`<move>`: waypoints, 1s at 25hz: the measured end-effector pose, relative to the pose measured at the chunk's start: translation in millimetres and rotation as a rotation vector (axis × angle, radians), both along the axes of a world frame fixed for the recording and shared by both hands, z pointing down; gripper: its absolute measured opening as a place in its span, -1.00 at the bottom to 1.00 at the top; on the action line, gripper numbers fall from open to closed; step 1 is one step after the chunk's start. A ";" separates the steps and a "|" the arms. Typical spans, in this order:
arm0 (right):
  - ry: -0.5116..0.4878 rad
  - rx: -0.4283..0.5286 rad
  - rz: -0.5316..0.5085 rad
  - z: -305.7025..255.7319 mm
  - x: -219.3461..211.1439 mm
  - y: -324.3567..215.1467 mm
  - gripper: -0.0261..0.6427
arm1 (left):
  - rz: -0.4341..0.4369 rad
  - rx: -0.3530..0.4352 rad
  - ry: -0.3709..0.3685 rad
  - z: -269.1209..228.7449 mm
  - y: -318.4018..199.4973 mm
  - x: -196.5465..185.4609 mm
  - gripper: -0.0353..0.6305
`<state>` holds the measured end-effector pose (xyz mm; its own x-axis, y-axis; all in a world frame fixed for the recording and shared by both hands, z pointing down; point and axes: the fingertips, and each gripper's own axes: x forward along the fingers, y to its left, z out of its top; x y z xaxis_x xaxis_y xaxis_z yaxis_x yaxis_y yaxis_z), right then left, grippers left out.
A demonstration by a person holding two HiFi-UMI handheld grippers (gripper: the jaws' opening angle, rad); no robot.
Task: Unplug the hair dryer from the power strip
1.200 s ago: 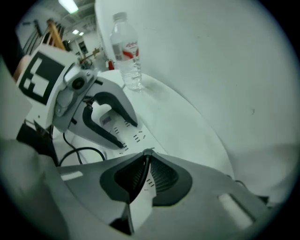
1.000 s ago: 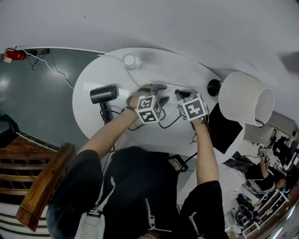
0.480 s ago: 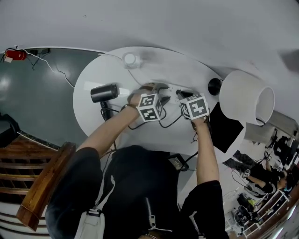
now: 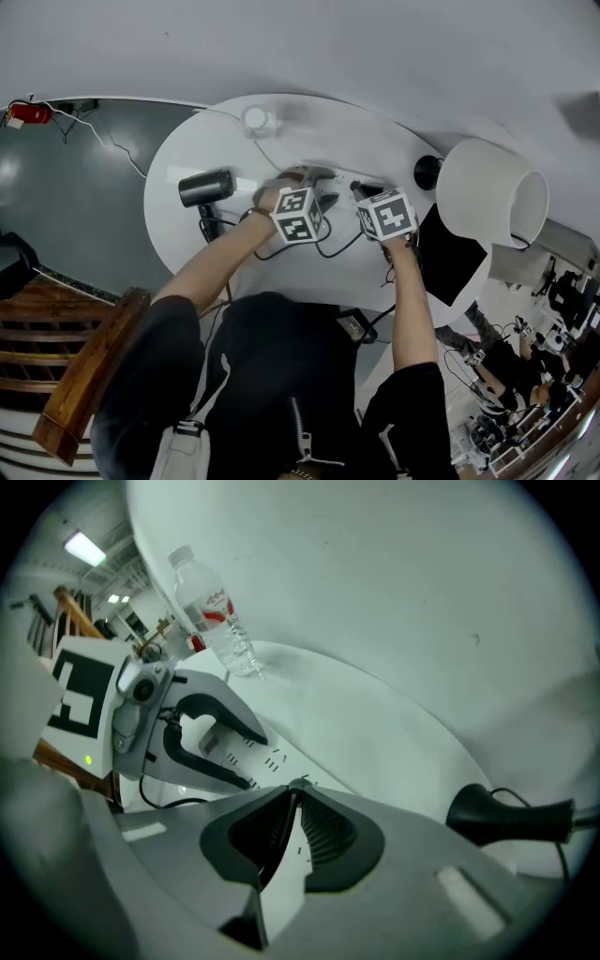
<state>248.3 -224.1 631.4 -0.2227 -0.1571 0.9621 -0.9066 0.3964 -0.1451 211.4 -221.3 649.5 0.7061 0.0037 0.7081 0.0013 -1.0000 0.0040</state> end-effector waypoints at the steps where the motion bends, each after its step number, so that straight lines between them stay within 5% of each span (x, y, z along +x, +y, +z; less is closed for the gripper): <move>1: -0.034 -0.010 0.047 -0.1 2.8 -2.4 -0.78 | -0.003 0.000 0.001 -0.3 -0.8 0.5 -0.34; 4: -0.062 -0.019 0.119 -0.5 5.8 -3.9 -0.78 | -0.018 -0.003 0.002 -0.8 -1.3 1.7 -0.34; 11: 0.082 0.015 -0.100 -7.6 -6.6 5.5 -0.78 | 0.007 -0.011 0.014 -2.0 1.7 1.3 -0.34; 20: 0.019 0.034 0.006 -1.2 0.4 8.3 -0.77 | 0.032 0.021 0.004 -4.7 7.0 6.4 -0.34; 25: -0.100 0.005 0.079 -0.6 -7.7 8.4 -0.74 | 0.064 0.075 0.046 -8.0 12.7 28.7 -0.30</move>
